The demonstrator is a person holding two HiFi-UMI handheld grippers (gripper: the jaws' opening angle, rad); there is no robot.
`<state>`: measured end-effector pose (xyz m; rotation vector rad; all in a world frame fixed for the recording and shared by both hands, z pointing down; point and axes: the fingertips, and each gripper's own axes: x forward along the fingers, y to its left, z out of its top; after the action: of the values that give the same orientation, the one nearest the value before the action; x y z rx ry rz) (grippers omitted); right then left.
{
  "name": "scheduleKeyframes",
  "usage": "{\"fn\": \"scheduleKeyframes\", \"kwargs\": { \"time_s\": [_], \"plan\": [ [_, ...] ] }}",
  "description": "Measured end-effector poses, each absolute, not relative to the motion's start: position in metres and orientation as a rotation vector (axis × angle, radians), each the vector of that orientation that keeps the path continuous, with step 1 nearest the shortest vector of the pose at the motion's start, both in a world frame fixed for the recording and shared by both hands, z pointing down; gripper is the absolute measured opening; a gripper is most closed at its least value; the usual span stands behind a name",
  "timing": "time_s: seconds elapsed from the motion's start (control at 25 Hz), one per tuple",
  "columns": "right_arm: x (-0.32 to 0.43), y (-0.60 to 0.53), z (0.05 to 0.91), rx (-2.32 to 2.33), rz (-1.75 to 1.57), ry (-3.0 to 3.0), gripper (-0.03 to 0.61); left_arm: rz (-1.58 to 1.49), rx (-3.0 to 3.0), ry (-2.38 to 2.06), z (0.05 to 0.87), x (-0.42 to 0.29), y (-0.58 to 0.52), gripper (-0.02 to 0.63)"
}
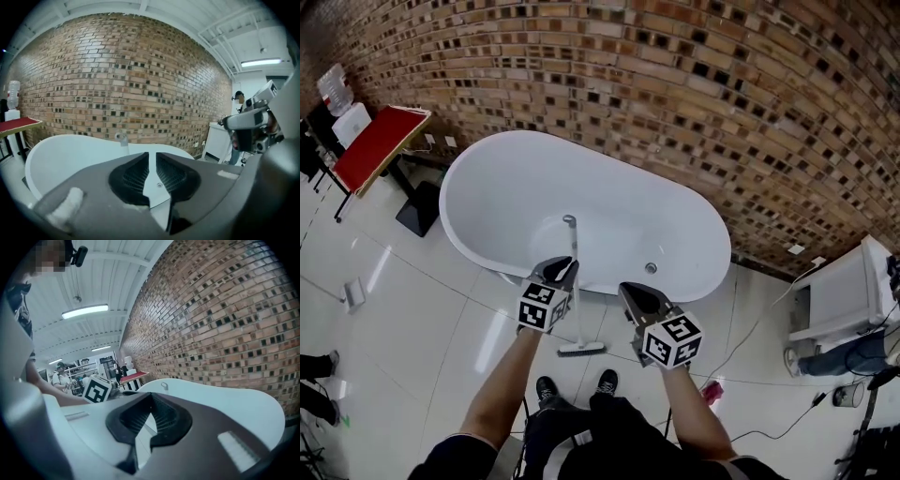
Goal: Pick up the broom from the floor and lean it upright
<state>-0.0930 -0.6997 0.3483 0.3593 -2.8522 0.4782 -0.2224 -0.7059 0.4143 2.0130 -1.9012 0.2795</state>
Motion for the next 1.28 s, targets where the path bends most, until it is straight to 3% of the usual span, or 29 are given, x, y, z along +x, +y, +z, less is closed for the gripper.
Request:
{"fn": "scheduleKeyframes", "kwargs": {
  "time_s": [0.16, 0.64, 1.28],
  "plan": [
    [-0.11, -0.685, 0.317, 0.378, 0.461, -2.934, 0.003, 0.243, 2.117, -1.897, 0.357, -0.211, -0.684, 0.002],
    [-0.153, -0.642, 0.251, 0.299, 0.211, -3.052, 0.002, 0.04, 2.223, -1.887, 0.276, -0.202, -0.62, 0.002],
    [-0.165, -0.64, 0.236, 0.296, 0.172, -3.054, 0.002, 0.024, 2.259, -1.891, 0.253, -0.209, -0.616, 0.002]
  ]
}}
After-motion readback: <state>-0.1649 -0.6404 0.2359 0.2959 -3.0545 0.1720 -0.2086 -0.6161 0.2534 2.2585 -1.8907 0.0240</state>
